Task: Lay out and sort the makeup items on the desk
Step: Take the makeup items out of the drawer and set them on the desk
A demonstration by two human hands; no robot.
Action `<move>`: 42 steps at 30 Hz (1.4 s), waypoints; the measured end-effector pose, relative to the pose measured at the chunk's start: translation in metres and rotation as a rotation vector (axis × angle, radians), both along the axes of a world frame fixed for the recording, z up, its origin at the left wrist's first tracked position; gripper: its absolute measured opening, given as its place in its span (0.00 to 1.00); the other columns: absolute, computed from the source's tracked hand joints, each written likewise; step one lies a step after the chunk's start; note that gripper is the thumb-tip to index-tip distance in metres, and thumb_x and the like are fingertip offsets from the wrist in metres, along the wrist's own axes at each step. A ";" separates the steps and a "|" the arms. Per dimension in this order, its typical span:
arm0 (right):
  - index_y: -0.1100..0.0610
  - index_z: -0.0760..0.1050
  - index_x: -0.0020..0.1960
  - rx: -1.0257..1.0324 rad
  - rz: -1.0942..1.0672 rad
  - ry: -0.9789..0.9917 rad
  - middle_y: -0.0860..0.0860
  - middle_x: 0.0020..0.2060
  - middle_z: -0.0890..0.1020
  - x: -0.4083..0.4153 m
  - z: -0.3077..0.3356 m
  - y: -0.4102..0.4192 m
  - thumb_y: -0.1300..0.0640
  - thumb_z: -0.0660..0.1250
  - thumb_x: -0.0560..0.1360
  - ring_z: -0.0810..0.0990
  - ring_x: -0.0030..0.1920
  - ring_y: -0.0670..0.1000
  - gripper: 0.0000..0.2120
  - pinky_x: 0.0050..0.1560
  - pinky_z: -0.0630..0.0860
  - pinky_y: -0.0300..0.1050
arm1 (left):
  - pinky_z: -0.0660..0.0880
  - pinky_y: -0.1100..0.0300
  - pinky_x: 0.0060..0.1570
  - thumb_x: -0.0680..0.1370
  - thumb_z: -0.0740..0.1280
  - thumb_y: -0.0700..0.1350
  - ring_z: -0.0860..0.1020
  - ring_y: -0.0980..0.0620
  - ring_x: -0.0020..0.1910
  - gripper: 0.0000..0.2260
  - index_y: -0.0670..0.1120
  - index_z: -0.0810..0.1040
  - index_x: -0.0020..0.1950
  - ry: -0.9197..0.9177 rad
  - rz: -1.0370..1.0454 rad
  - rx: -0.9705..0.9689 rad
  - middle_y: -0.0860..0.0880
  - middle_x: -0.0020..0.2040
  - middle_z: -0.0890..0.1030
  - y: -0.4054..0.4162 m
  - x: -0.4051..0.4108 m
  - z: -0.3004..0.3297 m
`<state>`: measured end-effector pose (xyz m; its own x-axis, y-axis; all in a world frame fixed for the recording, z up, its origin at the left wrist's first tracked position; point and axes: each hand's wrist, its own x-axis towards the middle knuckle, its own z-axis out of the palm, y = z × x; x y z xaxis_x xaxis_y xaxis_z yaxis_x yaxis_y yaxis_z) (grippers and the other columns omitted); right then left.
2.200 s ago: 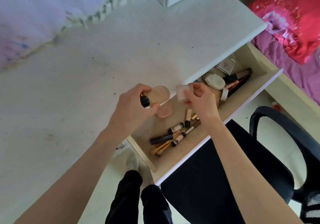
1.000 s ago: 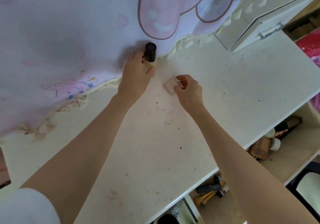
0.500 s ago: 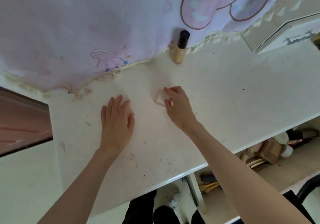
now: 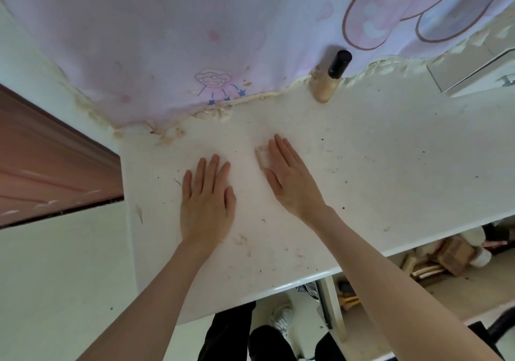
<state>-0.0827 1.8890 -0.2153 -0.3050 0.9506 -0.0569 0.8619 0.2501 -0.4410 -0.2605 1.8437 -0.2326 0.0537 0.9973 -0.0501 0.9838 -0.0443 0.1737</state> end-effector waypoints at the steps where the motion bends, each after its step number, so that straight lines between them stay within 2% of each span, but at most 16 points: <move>1: 0.63 0.54 0.75 -0.018 -0.002 -0.026 0.60 0.74 0.58 0.003 0.000 -0.005 0.48 0.48 0.79 0.55 0.75 0.58 0.29 0.73 0.47 0.44 | 0.52 0.46 0.71 0.78 0.49 0.48 0.63 0.42 0.72 0.23 0.44 0.67 0.70 -0.003 -0.009 -0.008 0.43 0.72 0.66 0.000 -0.001 -0.001; 3: 0.60 0.53 0.76 -0.044 -0.032 -0.090 0.58 0.75 0.57 0.015 -0.001 -0.019 0.45 0.46 0.78 0.55 0.75 0.58 0.31 0.73 0.47 0.51 | 0.53 0.44 0.72 0.78 0.48 0.49 0.61 0.42 0.73 0.24 0.43 0.66 0.71 -0.031 -0.026 -0.021 0.43 0.73 0.64 0.000 -0.002 -0.001; 6: 0.58 0.59 0.74 -0.024 -0.080 -0.227 0.58 0.73 0.63 0.042 -0.006 -0.053 0.44 0.48 0.78 0.60 0.73 0.59 0.29 0.72 0.52 0.59 | 0.49 0.44 0.73 0.79 0.50 0.49 0.55 0.43 0.75 0.23 0.43 0.64 0.72 -0.145 -0.010 -0.029 0.42 0.74 0.60 -0.005 0.004 0.006; 10: 0.57 0.65 0.71 -0.014 -0.152 -0.299 0.58 0.71 0.67 0.093 -0.011 -0.105 0.45 0.49 0.79 0.65 0.71 0.59 0.26 0.70 0.56 0.59 | 0.61 0.48 0.69 0.78 0.52 0.45 0.61 0.44 0.71 0.17 0.42 0.69 0.64 -0.281 -0.203 0.100 0.39 0.69 0.68 -0.043 0.050 0.022; 15: 0.57 0.67 0.70 -0.045 -0.316 -0.247 0.57 0.71 0.67 0.163 -0.006 -0.172 0.46 0.47 0.79 0.63 0.72 0.57 0.26 0.71 0.55 0.60 | 0.67 0.50 0.65 0.78 0.54 0.40 0.67 0.45 0.69 0.15 0.42 0.69 0.64 -0.395 -0.521 0.099 0.42 0.67 0.71 -0.111 0.144 0.019; 18: 0.59 0.70 0.68 -0.030 -0.473 -0.145 0.59 0.69 0.69 0.207 -0.010 -0.209 0.49 0.49 0.79 0.64 0.72 0.58 0.23 0.70 0.59 0.62 | 0.67 0.52 0.66 0.79 0.54 0.41 0.65 0.47 0.71 0.17 0.42 0.66 0.67 -0.419 -0.689 0.020 0.43 0.70 0.68 -0.142 0.194 0.010; 21: 0.62 0.72 0.64 -0.035 -0.584 -0.159 0.62 0.65 0.73 0.249 -0.025 -0.233 0.54 0.53 0.77 0.69 0.68 0.61 0.21 0.67 0.64 0.62 | 0.68 0.51 0.66 0.78 0.56 0.43 0.64 0.47 0.71 0.19 0.45 0.63 0.70 -0.370 -0.815 -0.084 0.44 0.71 0.67 -0.154 0.235 -0.002; 23: 0.64 0.72 0.64 -0.044 -0.637 -0.176 0.63 0.63 0.74 0.273 -0.034 -0.238 0.58 0.59 0.76 0.70 0.67 0.63 0.18 0.68 0.64 0.62 | 0.69 0.49 0.65 0.78 0.55 0.45 0.64 0.46 0.71 0.20 0.45 0.63 0.70 -0.307 -0.805 -0.162 0.44 0.72 0.65 -0.152 0.261 -0.010; 25: 0.64 0.71 0.65 -0.065 -0.670 -0.196 0.62 0.63 0.74 0.296 -0.041 -0.233 0.62 0.65 0.74 0.69 0.67 0.62 0.19 0.69 0.63 0.62 | 0.65 0.49 0.68 0.79 0.53 0.47 0.59 0.46 0.74 0.22 0.45 0.60 0.73 -0.246 -0.783 -0.253 0.44 0.74 0.61 -0.145 0.287 -0.024; 27: 0.63 0.70 0.64 -0.108 -0.677 -0.236 0.61 0.63 0.74 0.319 -0.048 -0.221 0.62 0.65 0.74 0.69 0.66 0.61 0.19 0.69 0.62 0.60 | 0.64 0.49 0.68 0.79 0.55 0.45 0.58 0.46 0.73 0.23 0.45 0.57 0.74 -0.216 -0.791 -0.289 0.44 0.74 0.60 -0.134 0.314 -0.040; 30: 0.61 0.68 0.66 -0.169 -0.693 -0.293 0.57 0.65 0.72 0.347 -0.061 -0.196 0.59 0.61 0.76 0.67 0.67 0.57 0.20 0.70 0.59 0.56 | 0.63 0.51 0.68 0.79 0.57 0.42 0.60 0.45 0.71 0.24 0.43 0.57 0.74 -0.243 -0.804 -0.291 0.44 0.72 0.62 -0.116 0.357 -0.060; 34: 0.59 0.60 0.72 -0.228 -0.695 -0.280 0.55 0.70 0.66 0.371 -0.081 -0.169 0.57 0.65 0.73 0.61 0.72 0.56 0.30 0.73 0.53 0.56 | 0.60 0.50 0.71 0.78 0.60 0.39 0.56 0.44 0.73 0.26 0.43 0.56 0.74 -0.253 -0.754 -0.271 0.44 0.74 0.58 -0.098 0.401 -0.081; 36: 0.59 0.57 0.73 -0.261 -0.629 -0.324 0.55 0.71 0.64 0.378 -0.087 -0.162 0.55 0.68 0.72 0.59 0.73 0.56 0.33 0.73 0.53 0.58 | 0.63 0.49 0.68 0.76 0.62 0.38 0.58 0.43 0.71 0.26 0.42 0.58 0.73 -0.253 -0.721 -0.248 0.44 0.73 0.60 -0.089 0.414 -0.091; 39: 0.58 0.59 0.72 -0.301 -0.596 -0.397 0.56 0.69 0.67 0.387 -0.087 -0.155 0.49 0.70 0.70 0.61 0.70 0.58 0.36 0.69 0.58 0.58 | 0.66 0.51 0.64 0.75 0.64 0.38 0.62 0.43 0.67 0.27 0.42 0.59 0.73 -0.226 -0.684 -0.206 0.44 0.71 0.63 -0.082 0.427 -0.099; 42: 0.59 0.65 0.68 -0.300 -0.592 -0.466 0.58 0.63 0.70 0.392 -0.081 -0.152 0.45 0.69 0.71 0.64 0.65 0.59 0.31 0.63 0.63 0.56 | 0.66 0.51 0.64 0.74 0.65 0.37 0.62 0.42 0.67 0.28 0.42 0.59 0.73 -0.208 -0.632 -0.198 0.42 0.70 0.64 -0.081 0.439 -0.101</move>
<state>0.3096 1.7365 -0.2963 0.3621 0.8709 -0.3324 0.9259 -0.3771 0.0207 0.1786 1.7626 -0.3332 0.6499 0.7443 -0.1538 0.7249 -0.5461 0.4198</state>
